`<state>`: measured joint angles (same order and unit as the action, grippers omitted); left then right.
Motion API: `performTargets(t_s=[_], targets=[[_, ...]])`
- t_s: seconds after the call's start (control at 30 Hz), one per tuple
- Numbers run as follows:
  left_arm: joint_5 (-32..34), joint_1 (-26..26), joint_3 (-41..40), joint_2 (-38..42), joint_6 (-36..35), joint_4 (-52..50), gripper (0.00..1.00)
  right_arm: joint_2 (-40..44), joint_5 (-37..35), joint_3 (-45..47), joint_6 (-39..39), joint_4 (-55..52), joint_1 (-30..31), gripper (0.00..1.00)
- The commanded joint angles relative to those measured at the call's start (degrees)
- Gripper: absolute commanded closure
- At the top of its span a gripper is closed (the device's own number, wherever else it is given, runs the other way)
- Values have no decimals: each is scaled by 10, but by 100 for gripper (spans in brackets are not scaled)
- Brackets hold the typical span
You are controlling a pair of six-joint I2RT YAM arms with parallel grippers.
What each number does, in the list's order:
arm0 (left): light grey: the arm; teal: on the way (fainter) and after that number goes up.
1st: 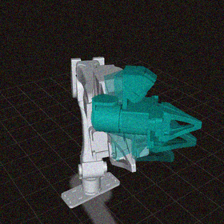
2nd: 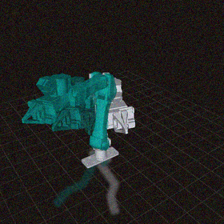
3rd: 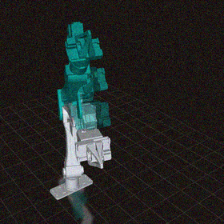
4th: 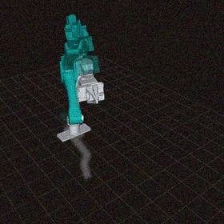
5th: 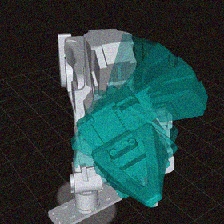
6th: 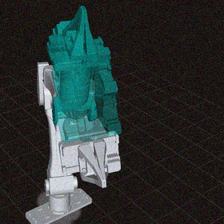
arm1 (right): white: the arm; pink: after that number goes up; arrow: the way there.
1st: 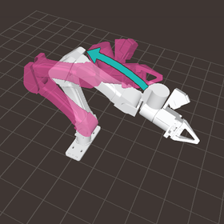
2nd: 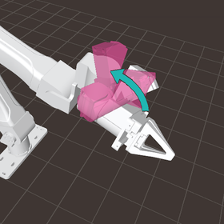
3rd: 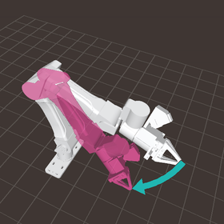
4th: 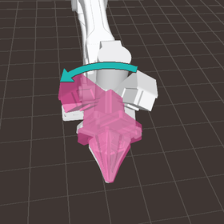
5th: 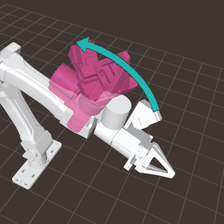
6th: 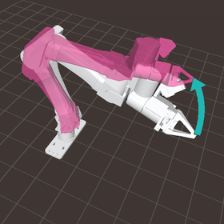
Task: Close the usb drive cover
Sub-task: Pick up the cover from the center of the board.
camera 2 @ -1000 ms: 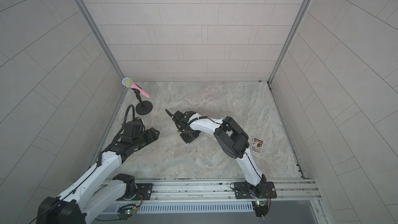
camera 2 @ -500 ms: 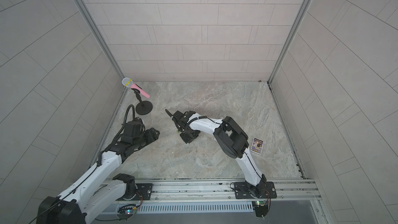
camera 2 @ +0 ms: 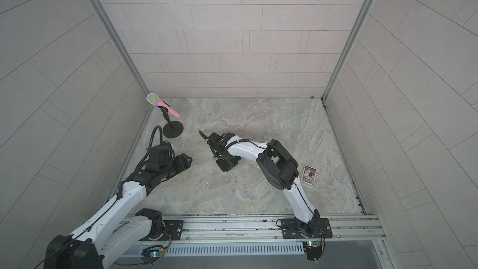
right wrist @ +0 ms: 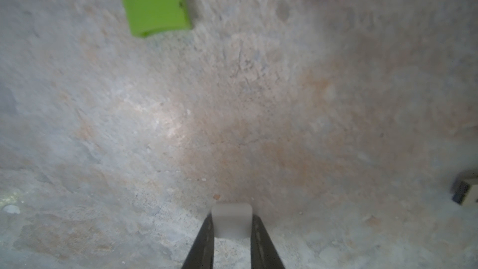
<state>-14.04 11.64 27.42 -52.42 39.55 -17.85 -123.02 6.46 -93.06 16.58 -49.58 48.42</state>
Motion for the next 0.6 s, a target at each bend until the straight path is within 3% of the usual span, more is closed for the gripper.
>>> performTargets(t_s=[0.0, 0.3, 0.57], targets=[[-8, -1, 6, -2, -6, 8, 28, -19, 11, 42, -13, 15, 1, 79], [-83, 0, -4, -29, 4, 53, 28, 81, 55, 99, -126, 80, 2, 79], [-172, 8, -10, -107, 9, 100, 30, 147, 90, 184, -237, 139, 2, 78]])
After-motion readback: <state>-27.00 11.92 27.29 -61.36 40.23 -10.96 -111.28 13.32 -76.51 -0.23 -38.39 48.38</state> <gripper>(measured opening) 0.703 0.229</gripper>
